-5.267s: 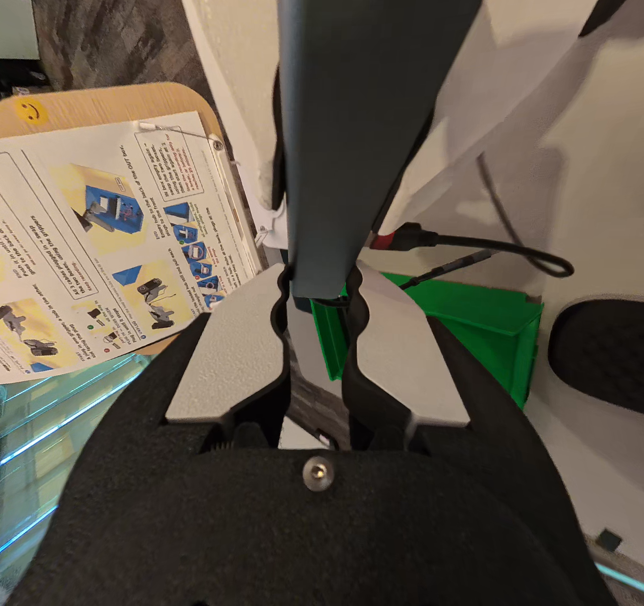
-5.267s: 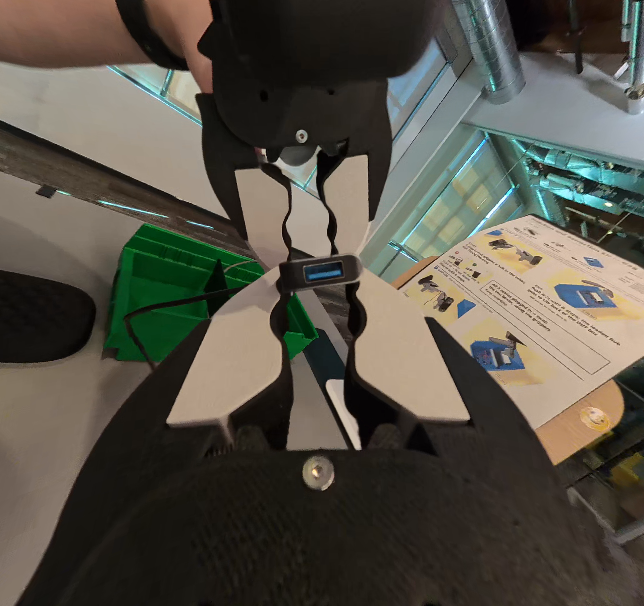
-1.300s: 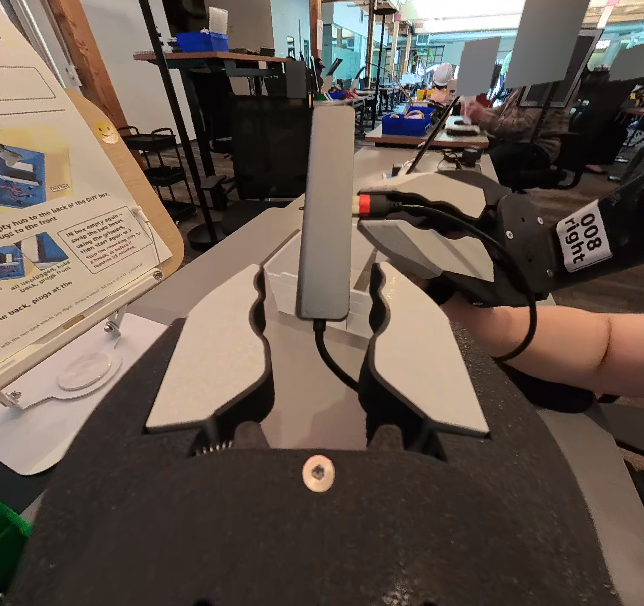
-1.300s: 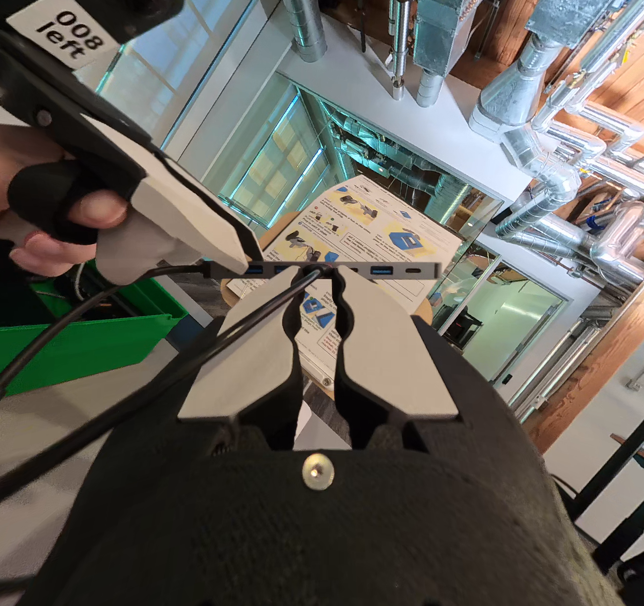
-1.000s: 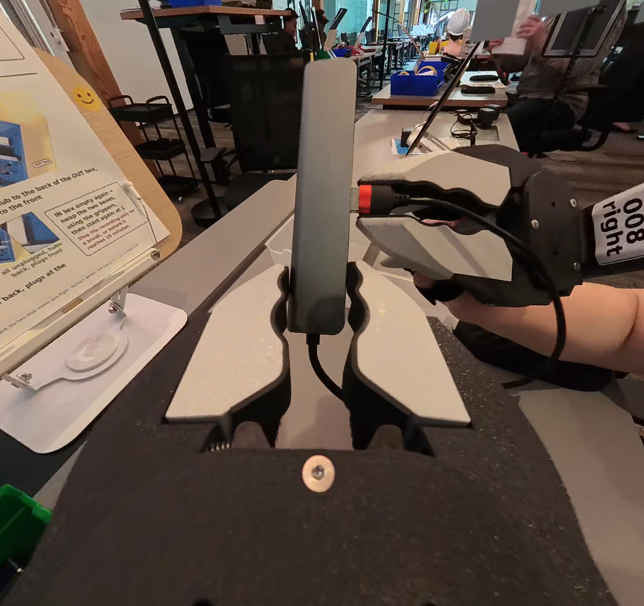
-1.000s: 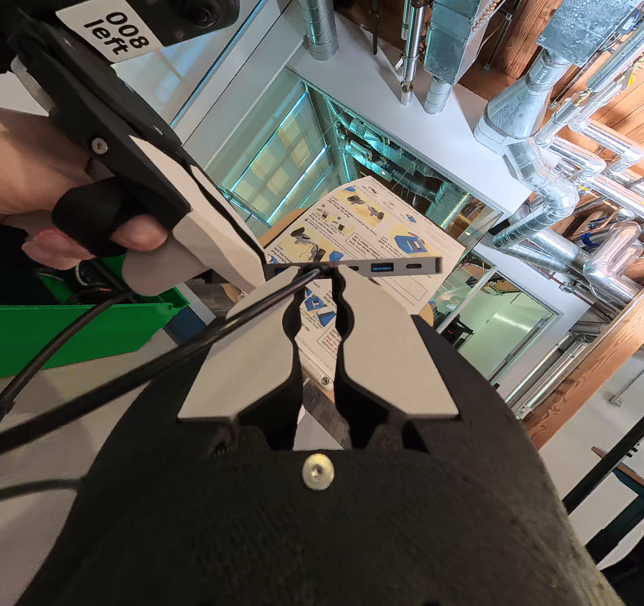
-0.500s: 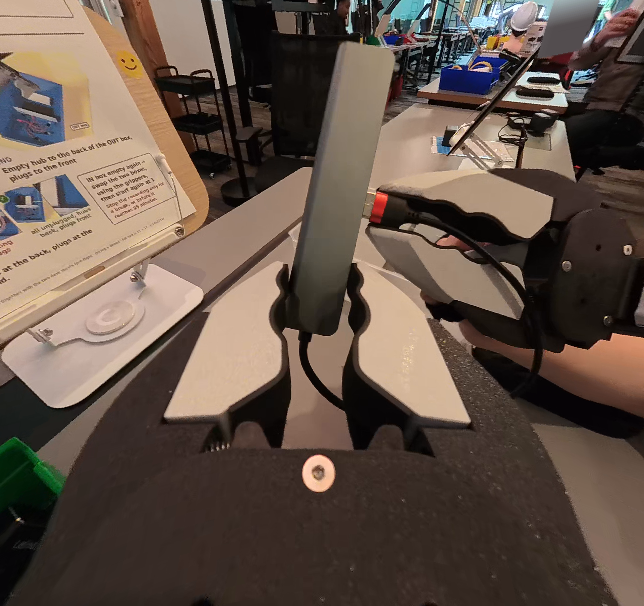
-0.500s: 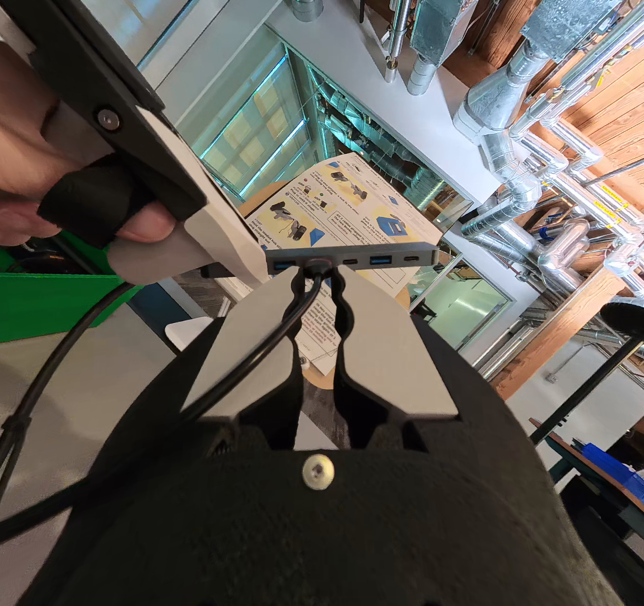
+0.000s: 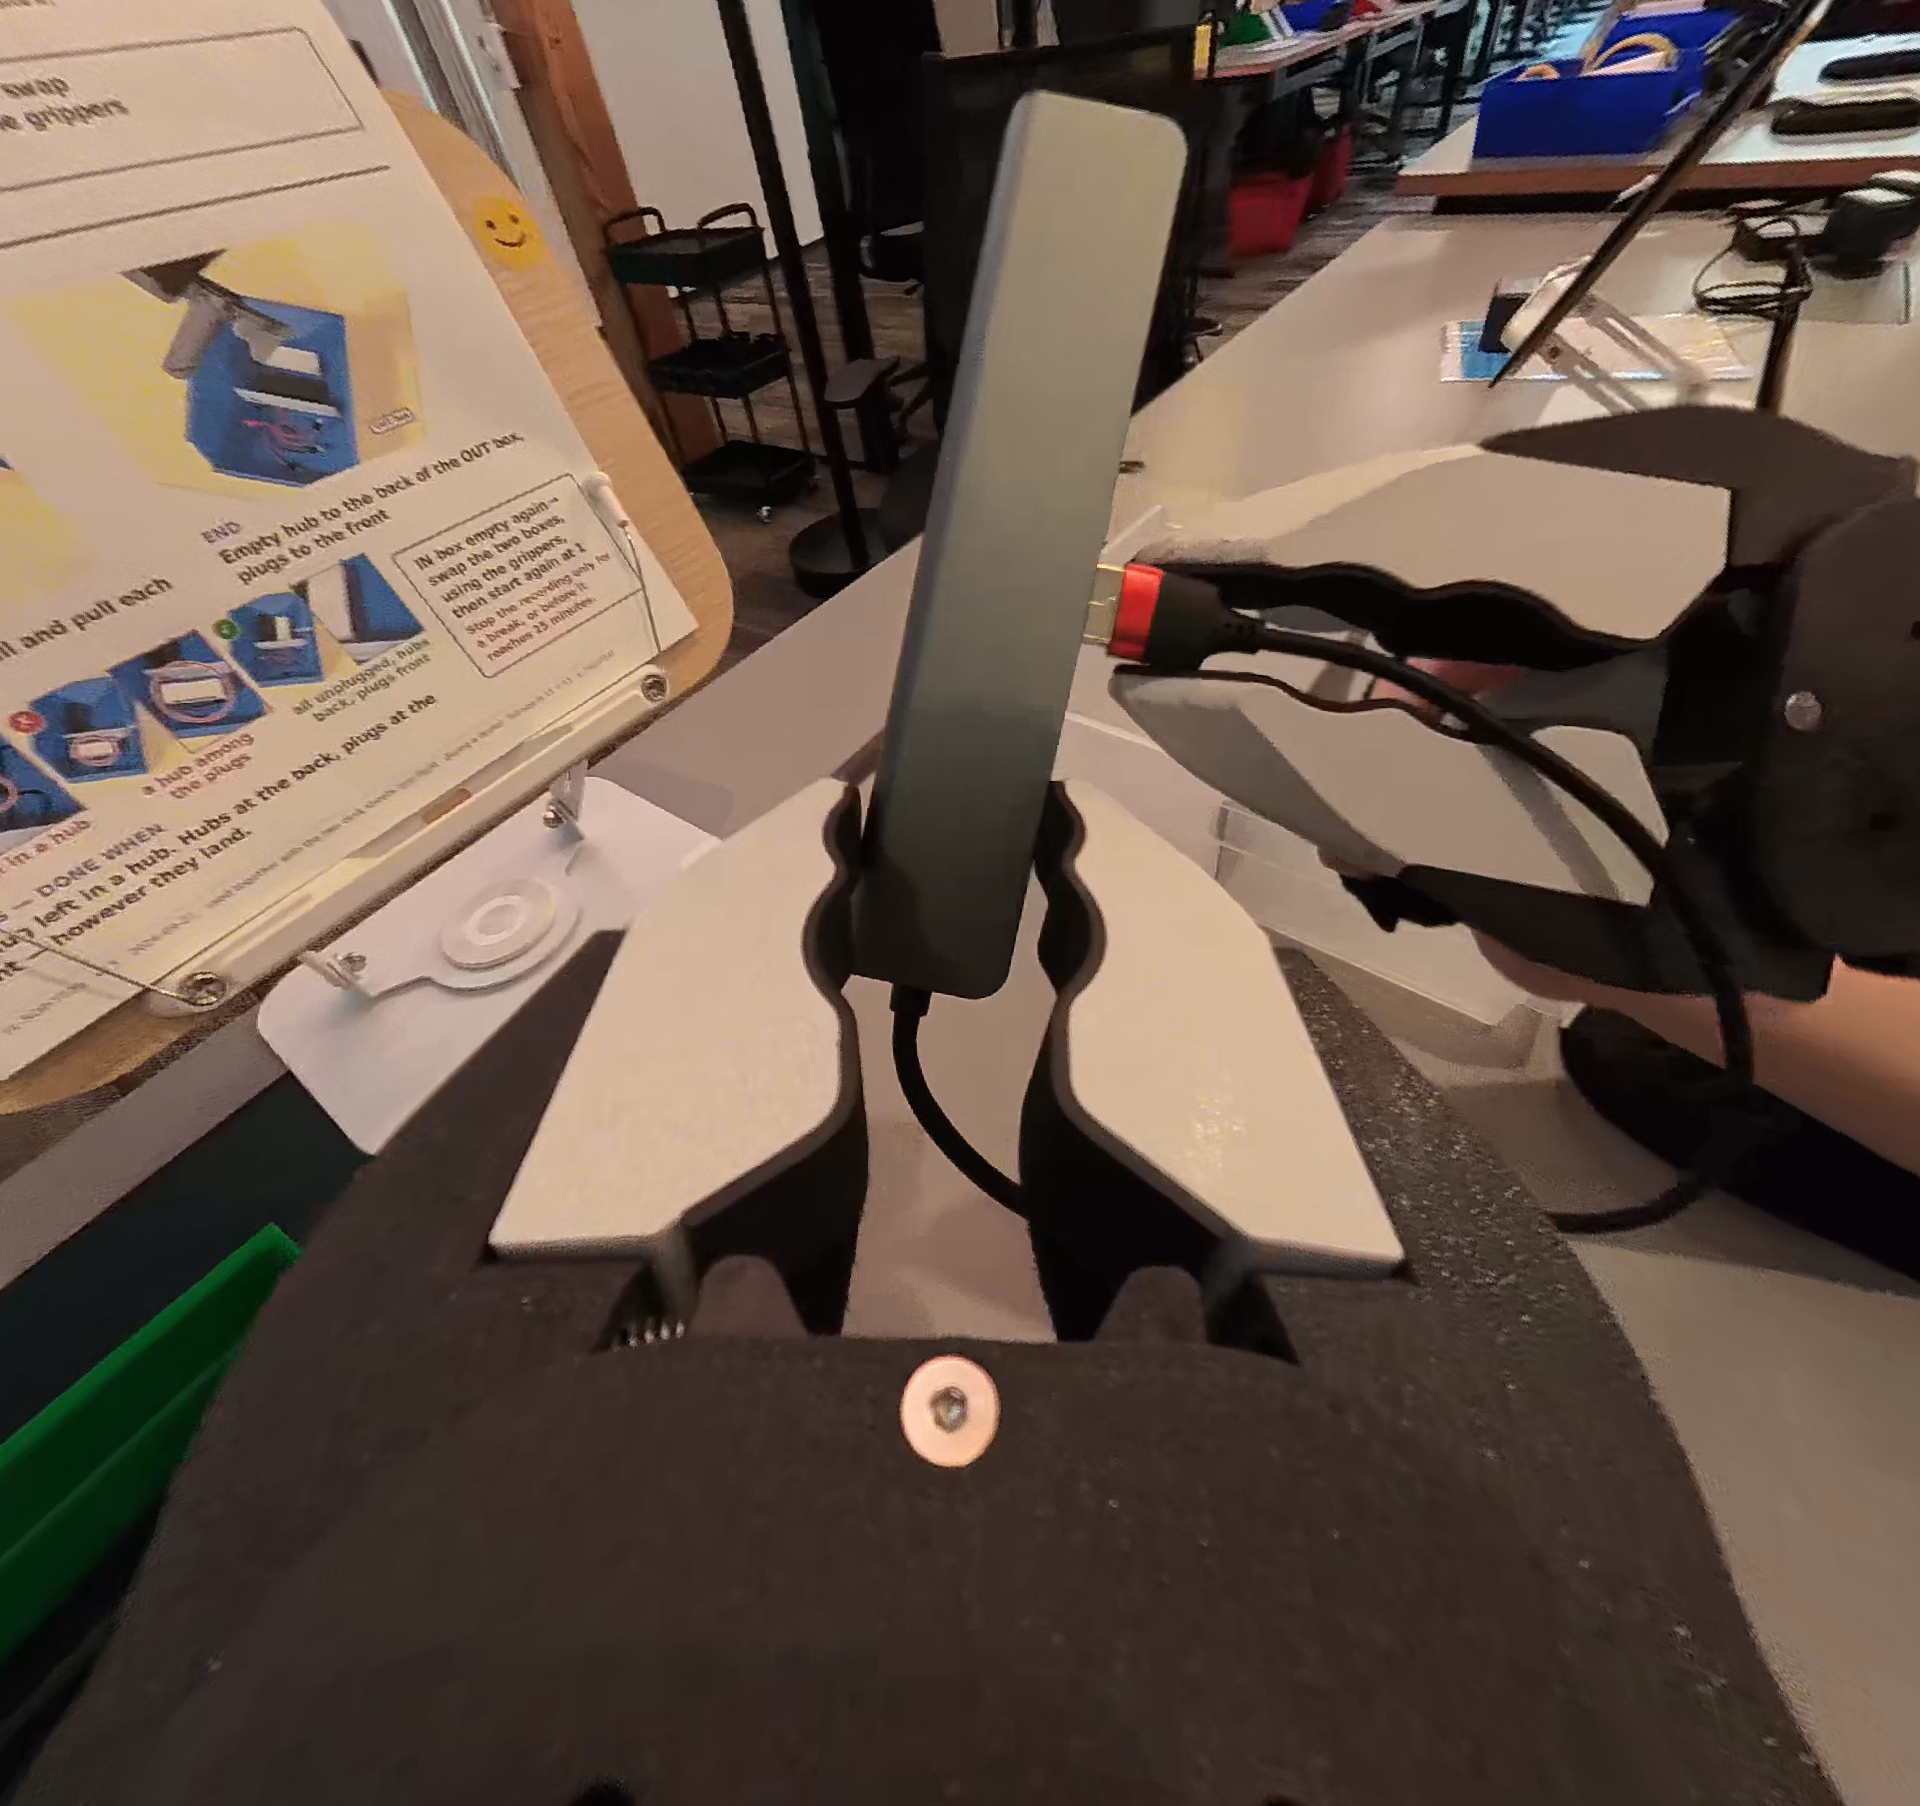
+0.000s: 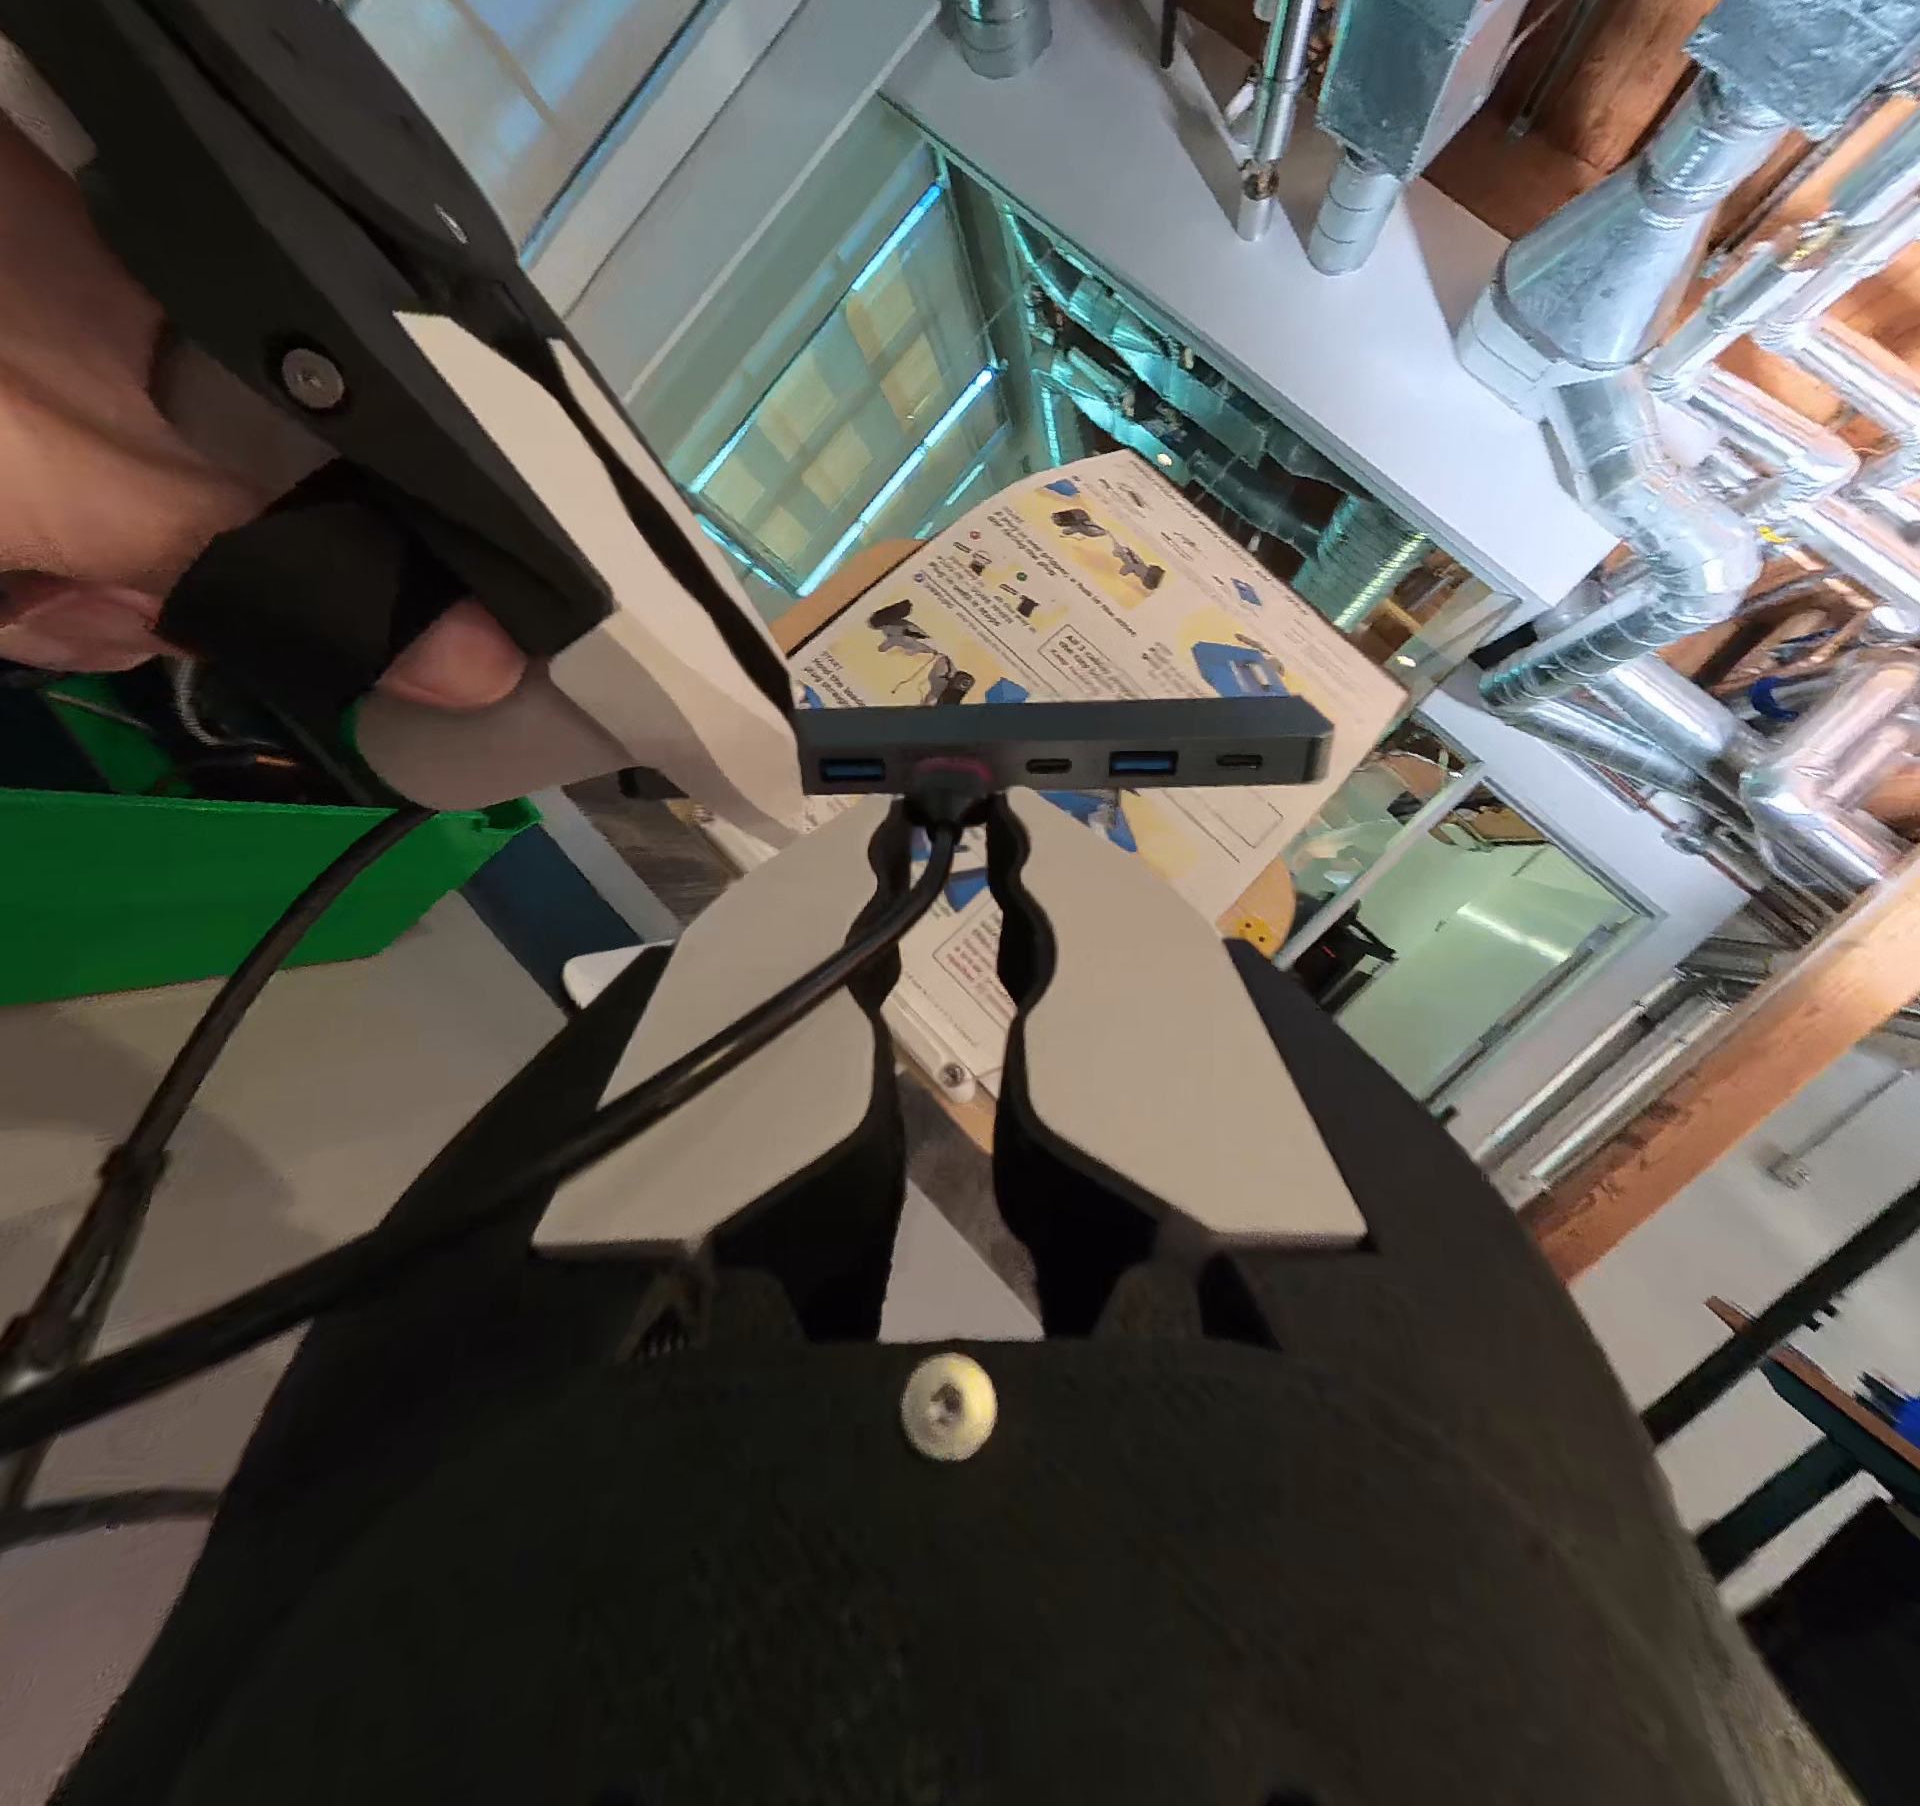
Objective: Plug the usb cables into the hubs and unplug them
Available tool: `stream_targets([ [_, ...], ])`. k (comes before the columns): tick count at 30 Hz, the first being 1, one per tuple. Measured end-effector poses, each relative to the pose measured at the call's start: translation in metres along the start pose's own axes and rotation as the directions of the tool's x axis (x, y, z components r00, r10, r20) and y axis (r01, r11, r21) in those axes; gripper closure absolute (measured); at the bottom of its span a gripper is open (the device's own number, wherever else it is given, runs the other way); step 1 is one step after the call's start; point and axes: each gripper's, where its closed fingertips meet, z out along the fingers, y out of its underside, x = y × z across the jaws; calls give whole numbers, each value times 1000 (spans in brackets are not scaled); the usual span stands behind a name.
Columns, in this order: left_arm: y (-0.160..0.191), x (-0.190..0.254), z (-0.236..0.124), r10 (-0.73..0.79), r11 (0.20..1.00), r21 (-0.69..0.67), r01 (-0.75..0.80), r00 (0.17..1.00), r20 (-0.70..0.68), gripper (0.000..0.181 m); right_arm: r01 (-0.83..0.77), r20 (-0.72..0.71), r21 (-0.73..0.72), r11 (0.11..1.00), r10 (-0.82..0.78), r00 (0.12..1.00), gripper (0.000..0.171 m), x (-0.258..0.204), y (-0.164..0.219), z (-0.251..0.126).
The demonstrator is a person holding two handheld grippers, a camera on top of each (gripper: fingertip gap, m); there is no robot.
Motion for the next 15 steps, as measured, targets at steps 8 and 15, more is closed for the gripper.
stream_targets([
  [8,2,0,-1,-36,999,-8,36,999,-39,149,93,-37,-7,996,-93,995,156,-2,-2,0],
  [15,-16,-49,-51,-138,989,57,138,990,9,150,83,28,19,996,-84,996,156,10,-12,-6],
])
